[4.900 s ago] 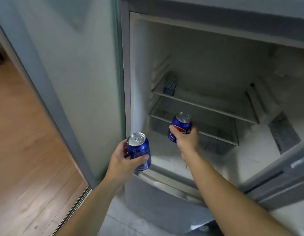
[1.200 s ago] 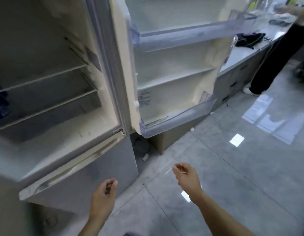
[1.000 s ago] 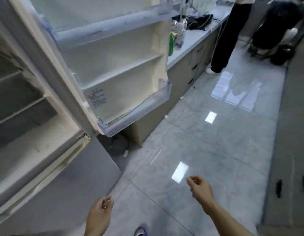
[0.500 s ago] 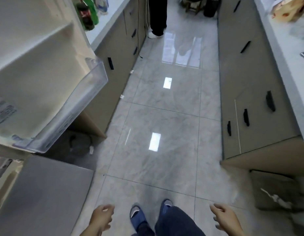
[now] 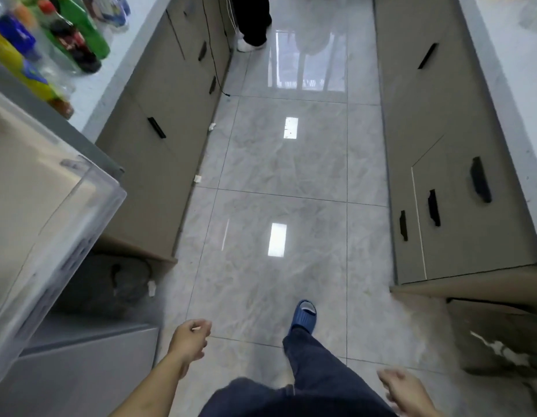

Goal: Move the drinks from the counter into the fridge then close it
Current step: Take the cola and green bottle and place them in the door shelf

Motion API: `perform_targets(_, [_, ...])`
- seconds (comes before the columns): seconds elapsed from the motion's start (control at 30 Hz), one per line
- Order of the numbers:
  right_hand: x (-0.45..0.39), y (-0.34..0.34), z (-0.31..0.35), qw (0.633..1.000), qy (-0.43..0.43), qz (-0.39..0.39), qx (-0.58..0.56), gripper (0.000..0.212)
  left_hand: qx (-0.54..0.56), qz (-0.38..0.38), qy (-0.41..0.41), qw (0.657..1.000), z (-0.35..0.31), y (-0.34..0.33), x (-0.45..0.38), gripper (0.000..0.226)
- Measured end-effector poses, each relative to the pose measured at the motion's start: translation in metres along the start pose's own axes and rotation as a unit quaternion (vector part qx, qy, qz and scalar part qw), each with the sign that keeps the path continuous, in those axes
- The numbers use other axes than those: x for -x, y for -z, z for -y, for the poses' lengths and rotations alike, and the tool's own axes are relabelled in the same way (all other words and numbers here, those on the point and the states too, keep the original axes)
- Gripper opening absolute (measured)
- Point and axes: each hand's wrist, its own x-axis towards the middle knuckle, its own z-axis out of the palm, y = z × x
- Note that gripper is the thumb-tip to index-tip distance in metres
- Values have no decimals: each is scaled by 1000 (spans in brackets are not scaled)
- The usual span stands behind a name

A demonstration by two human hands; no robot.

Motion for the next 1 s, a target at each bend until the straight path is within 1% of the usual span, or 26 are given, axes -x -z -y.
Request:
perform_targets(0.07, [-12, 9, 53, 999, 16, 29, 8, 27, 5, -12, 5, 1000, -20, -5, -1, 15])
perform_targets(0.17, [-41, 21, 149, 995, 92, 38, 23, 40, 25, -19, 0, 1000, -51, -16, -7, 16])
perform_targets(0.37, [-73, 22, 300, 982, 174, 68, 31, 39, 63, -35, 36, 997, -88, -29, -24, 19])
perform_targets(0.57, [-105, 6, 401, 973, 193, 92, 88, 37, 115, -63, 100, 986, -118, -29, -62, 21])
perform_targets(0.67, [-118, 0, 449, 969, 200, 93, 107, 31, 147, -78, 117, 979, -146, -27, -91, 20])
perform_targets(0.83, [-131, -4, 525, 966, 191, 93, 151, 24, 202, -95, 142, 964, -225, -15, -128, 15])
perform_targets(1.0, [-145, -20, 612, 959, 204, 74, 181, 22, 246, -95, 109, 958, -324, 9, -165, 16])
